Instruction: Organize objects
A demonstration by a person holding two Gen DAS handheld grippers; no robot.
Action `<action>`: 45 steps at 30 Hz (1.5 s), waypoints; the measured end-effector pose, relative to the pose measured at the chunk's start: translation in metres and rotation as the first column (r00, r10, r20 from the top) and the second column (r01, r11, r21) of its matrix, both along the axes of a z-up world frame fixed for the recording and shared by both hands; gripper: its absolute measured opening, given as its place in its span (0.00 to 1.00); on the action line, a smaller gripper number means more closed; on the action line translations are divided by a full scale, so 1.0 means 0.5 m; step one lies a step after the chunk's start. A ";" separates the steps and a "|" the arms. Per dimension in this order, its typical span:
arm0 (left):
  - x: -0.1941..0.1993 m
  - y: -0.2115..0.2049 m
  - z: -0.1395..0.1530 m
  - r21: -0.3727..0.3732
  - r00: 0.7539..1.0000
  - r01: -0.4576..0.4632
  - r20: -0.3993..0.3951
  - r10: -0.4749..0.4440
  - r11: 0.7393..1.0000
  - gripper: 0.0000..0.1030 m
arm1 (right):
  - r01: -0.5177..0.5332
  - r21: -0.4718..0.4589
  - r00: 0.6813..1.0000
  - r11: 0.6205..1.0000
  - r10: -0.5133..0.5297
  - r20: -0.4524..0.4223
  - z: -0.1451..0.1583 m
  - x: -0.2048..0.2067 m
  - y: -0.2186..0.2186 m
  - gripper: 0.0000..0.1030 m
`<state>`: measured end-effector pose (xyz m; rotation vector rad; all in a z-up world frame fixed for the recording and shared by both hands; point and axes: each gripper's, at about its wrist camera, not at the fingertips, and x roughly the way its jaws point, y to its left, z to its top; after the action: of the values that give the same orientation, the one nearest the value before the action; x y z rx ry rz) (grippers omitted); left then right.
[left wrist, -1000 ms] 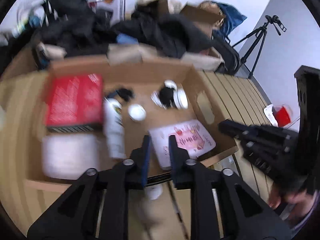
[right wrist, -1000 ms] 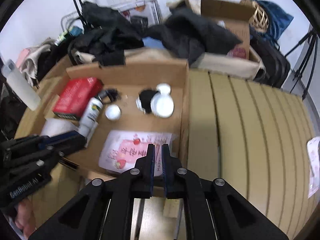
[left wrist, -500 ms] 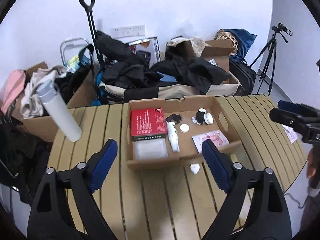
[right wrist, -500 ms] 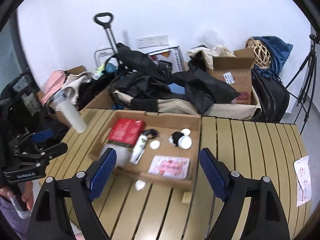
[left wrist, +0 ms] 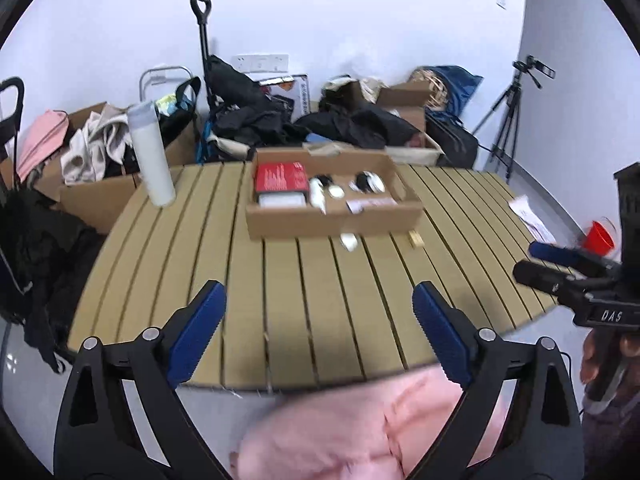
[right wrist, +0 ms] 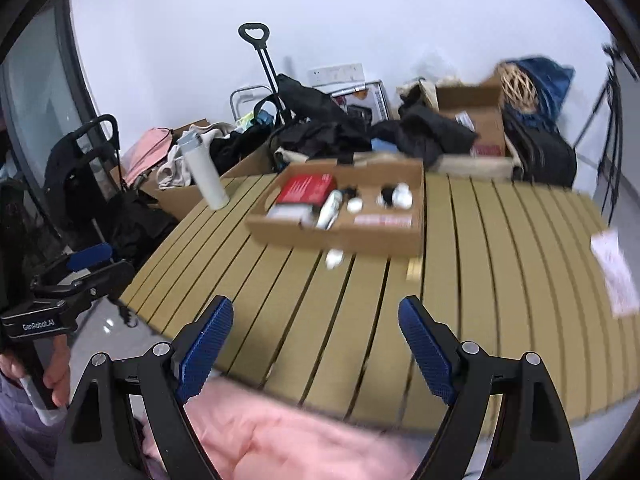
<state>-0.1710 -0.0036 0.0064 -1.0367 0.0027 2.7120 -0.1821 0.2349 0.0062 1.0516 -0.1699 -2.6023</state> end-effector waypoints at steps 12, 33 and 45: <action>-0.125 0.085 -0.144 0.053 0.985 0.100 0.135 -0.107 0.994 0.89 | 0.046 0.009 0.989 0.999 -0.047 0.137 -0.108 -0.010 0.019 0.85; -0.480 0.246 -0.380 -0.107 0.981 0.104 0.177 -0.084 0.989 0.39 | 0.103 0.051 0.974 0.993 -0.111 0.196 -0.253 -0.192 0.106 0.84; -0.465 0.227 -0.366 -0.051 0.977 0.095 0.197 -0.084 0.994 0.23 | 0.166 0.223 0.965 0.961 -0.205 0.163 -0.353 -0.421 0.063 0.30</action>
<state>-0.4034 0.1100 -0.1766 -1.2829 0.0950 2.5340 -0.3928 0.2662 -0.1704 1.4152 -0.0409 -2.7328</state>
